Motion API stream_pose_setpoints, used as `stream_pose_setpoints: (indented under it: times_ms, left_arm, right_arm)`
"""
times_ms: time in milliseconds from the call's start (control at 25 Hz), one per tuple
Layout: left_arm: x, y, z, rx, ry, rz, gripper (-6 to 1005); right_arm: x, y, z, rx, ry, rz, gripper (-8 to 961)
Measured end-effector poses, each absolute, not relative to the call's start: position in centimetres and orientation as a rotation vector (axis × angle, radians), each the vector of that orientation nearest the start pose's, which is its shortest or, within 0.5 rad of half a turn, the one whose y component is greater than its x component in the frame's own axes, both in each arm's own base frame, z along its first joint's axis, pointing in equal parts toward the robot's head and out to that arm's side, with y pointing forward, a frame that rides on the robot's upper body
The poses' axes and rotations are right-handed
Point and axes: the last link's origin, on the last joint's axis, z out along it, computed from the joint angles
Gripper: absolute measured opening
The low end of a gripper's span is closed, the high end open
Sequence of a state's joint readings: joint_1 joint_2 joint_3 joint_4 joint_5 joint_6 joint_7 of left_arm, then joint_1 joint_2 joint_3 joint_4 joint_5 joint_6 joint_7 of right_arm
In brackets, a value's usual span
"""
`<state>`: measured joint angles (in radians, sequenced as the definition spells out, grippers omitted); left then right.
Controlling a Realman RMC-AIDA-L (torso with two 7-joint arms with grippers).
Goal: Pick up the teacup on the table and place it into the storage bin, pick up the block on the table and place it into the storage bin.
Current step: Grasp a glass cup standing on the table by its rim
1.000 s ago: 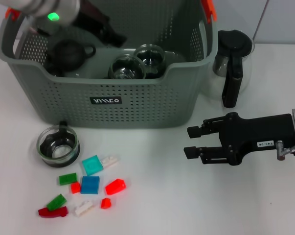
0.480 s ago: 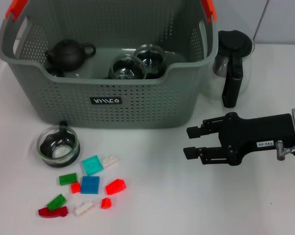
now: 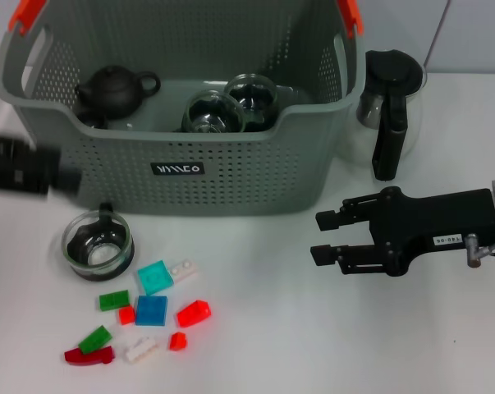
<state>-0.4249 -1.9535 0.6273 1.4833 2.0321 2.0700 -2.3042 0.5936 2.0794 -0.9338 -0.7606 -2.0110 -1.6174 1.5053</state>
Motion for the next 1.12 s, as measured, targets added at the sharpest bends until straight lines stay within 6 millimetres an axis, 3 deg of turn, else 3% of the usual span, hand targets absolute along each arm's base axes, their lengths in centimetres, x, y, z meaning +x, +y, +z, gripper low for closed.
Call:
stream_pose_setpoints:
  times_ms: [280,520,720,880,960,1120]
  left_arm:
    - [-23.7,28.3,13.8,-2.630,-1.224,-0.088,665]
    - [-24.1,30.3,11.8,-2.508,-1.322,0.079,662]
    - [-23.8,31.7,10.1,-2.388,-1.385,0.260,659]
    - [-23.8,32.1,9.8,-2.327,-1.403,0.309,657]
    - [-22.8,33.2,9.0,-2.246,-1.398,0.357,656]
    - [-22.3,33.5,7.9,-2.261,-1.341,0.413,656]
  right_arm:
    - [21.8,33.3,-1.7,-3.020,0.491,0.535,565]
    - [21.8,33.2,-1.8,-3.024,0.484,0.537,565]
    - [21.7,33.2,-1.9,-3.025,0.491,0.538,565]
    - [21.7,33.0,-2.2,-3.040,0.491,0.527,565]
    - [21.7,32.9,-2.3,-3.049,0.489,0.519,565]
    - [21.6,32.9,-2.4,-3.056,0.486,0.513,565]
